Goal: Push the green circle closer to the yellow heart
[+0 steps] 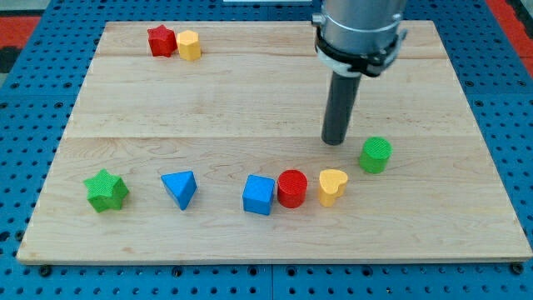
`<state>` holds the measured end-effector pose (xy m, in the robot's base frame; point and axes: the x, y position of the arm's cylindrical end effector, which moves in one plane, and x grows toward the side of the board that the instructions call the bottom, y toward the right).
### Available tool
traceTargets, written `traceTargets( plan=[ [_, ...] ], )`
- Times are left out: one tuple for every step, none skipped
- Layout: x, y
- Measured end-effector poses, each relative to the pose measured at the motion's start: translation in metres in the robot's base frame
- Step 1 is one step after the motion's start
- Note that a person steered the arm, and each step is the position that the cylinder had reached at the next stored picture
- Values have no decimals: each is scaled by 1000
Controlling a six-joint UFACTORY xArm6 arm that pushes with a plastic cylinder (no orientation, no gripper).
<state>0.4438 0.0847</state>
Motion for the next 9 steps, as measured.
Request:
traceTargets(
  plan=[
    [14, 32],
    [25, 51],
    [29, 70],
    [13, 73],
    [30, 121],
    [57, 131],
    [52, 130],
    [26, 96],
    [51, 72]
  ],
)
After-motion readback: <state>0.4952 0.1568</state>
